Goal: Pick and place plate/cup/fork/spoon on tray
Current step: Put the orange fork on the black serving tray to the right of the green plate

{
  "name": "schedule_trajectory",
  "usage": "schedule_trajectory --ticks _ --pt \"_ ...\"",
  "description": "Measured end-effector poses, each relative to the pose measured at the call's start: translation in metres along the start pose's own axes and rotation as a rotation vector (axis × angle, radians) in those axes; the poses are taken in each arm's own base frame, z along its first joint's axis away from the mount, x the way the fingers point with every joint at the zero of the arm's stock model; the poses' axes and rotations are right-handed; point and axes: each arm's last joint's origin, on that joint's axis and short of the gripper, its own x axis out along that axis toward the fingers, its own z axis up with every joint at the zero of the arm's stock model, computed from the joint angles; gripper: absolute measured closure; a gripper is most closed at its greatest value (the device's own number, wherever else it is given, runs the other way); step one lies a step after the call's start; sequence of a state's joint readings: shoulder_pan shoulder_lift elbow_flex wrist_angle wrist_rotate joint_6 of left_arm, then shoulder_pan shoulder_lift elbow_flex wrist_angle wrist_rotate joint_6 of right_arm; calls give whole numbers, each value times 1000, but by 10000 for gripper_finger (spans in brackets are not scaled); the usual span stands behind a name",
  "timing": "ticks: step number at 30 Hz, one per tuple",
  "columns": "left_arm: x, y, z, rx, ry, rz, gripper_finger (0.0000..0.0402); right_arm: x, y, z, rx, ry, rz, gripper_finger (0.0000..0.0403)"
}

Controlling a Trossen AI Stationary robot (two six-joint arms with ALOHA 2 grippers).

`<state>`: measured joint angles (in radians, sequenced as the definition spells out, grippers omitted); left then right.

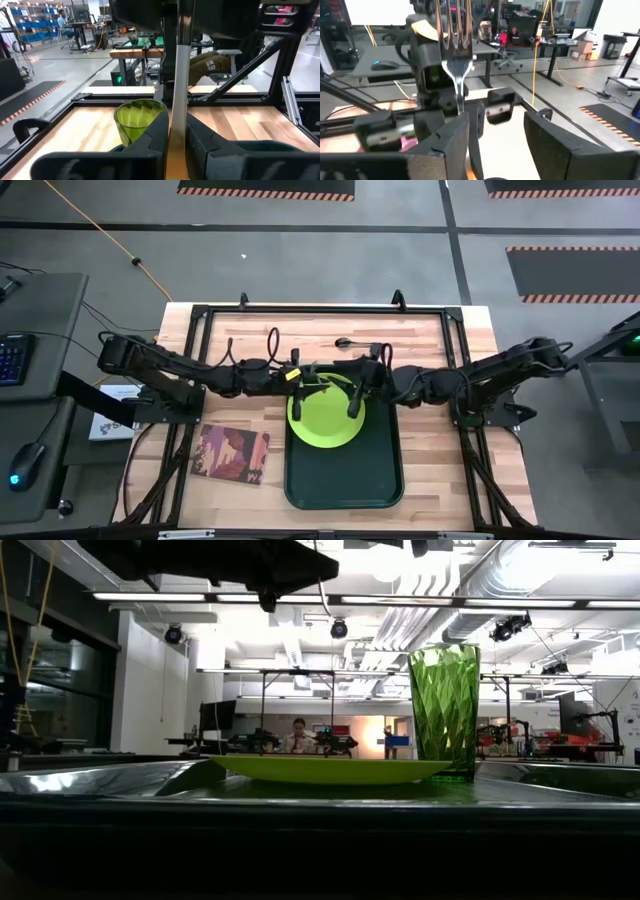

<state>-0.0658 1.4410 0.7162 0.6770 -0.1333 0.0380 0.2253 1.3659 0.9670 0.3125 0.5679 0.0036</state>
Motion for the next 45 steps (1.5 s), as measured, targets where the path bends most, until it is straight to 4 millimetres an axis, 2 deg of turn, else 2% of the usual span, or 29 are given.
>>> schedule_trajectory --ticks 3,8,16,20,25,29,38,45 --pt "-7 0 7 -1 11 -4 377 -3 -2 -1 -2 33 0 208" --pt "-23 -2 10 -40 129 -37 377 -9 -5 -4 -45 99 19 206" --pt "-61 -12 15 -279 380 -329 377 -23 -12 -8 -149 232 95 205" --pt "-70 -19 7 -450 546 -464 377 -22 -8 -11 -178 248 207 205" --pt "-60 -36 -3 -521 614 -671 377 -9 5 -19 -160 225 347 205" --pt "-46 -43 -12 -569 622 -762 377 3 13 -33 -204 237 377 205" --pt "-23 -49 -44 -590 687 -791 377 11 22 -34 -211 153 419 206" --pt "-15 -43 -48 -593 652 -805 377 8 28 -37 -184 172 517 206"
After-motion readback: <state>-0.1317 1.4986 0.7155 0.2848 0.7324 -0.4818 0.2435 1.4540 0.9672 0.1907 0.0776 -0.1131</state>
